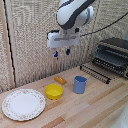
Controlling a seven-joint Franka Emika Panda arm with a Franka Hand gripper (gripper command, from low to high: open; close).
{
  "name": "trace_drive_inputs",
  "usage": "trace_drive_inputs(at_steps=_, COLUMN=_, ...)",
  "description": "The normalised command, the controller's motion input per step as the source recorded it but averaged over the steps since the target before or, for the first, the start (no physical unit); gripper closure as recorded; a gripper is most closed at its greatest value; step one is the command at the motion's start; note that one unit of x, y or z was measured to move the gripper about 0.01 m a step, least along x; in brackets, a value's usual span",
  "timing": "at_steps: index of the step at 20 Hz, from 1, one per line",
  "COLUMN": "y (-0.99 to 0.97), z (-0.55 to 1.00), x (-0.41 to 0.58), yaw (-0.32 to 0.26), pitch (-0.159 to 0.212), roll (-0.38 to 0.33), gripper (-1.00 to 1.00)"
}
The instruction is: Please guide your gripper toward the loaf. Carefully hold the bread using your gripper. Position the gripper over the white dish. Gently place the bread on the white dish.
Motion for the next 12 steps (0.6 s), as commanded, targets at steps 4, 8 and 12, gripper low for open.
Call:
trace_drive_inputs(at_steps=4, y=-0.50, z=-0.36, x=0.476, yaw=0.105, pitch=0.038, roll=0.007, gripper=-1.00)
trace_drive_inputs(at_steps=8, y=-0.47, z=-0.37, x=0.416, yaw=0.153, pitch=0.057, roll=0.000, gripper=-1.00)
trace_drive_inputs(at_steps=12, y=-0.41, z=-0.34, x=0.341, yaw=0.164, pitch=0.073, roll=0.000, gripper=-1.00)
